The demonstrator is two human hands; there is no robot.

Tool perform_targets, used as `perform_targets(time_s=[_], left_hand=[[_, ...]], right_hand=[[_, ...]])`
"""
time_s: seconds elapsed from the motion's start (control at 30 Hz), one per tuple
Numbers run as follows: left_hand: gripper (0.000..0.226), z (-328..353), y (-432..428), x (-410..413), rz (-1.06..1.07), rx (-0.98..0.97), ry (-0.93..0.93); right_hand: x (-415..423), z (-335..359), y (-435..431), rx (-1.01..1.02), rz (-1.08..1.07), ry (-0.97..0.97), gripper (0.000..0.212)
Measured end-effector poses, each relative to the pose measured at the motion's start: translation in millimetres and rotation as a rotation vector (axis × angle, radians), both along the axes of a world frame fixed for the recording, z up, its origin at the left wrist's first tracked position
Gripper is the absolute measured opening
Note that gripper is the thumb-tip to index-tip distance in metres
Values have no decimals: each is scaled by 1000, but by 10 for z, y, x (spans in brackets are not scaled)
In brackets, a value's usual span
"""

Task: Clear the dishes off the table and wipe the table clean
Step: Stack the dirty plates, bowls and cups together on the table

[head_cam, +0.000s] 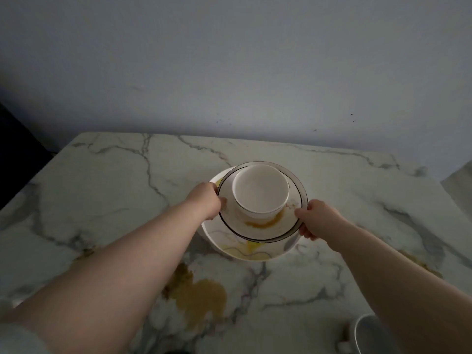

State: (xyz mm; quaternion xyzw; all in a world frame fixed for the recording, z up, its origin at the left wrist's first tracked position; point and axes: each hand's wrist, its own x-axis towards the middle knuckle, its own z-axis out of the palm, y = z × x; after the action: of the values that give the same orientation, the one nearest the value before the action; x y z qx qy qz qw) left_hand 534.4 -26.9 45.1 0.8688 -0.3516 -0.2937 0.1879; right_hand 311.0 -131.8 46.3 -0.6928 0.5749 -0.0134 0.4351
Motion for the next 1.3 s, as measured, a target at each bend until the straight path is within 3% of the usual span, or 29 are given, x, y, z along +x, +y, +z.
perform_targets(time_s=[0.43, 0.63, 0.87, 1.03, 1.13, 1.3], left_hand=[[26, -732, -580, 156, 86, 120, -39], [43, -785, -704, 195, 130, 143, -87], [46, -811, -722, 157, 168, 149, -132], [41, -422, -490, 192, 119, 70, -168], [20, 49, -62, 322, 139, -75, -113], [15, 768, 1218, 699, 277, -223, -1]], right_hand=[[399, -744, -685, 45, 89, 231, 20], [431, -811, -784, 105, 32, 103, 28], [429, -771, -753, 15, 43, 239, 35], [388, -429, -725, -252, 92, 320, 61], [548, -84, -408, -343, 127, 167, 48], [1247, 154, 618, -277, 434, 21, 38]])
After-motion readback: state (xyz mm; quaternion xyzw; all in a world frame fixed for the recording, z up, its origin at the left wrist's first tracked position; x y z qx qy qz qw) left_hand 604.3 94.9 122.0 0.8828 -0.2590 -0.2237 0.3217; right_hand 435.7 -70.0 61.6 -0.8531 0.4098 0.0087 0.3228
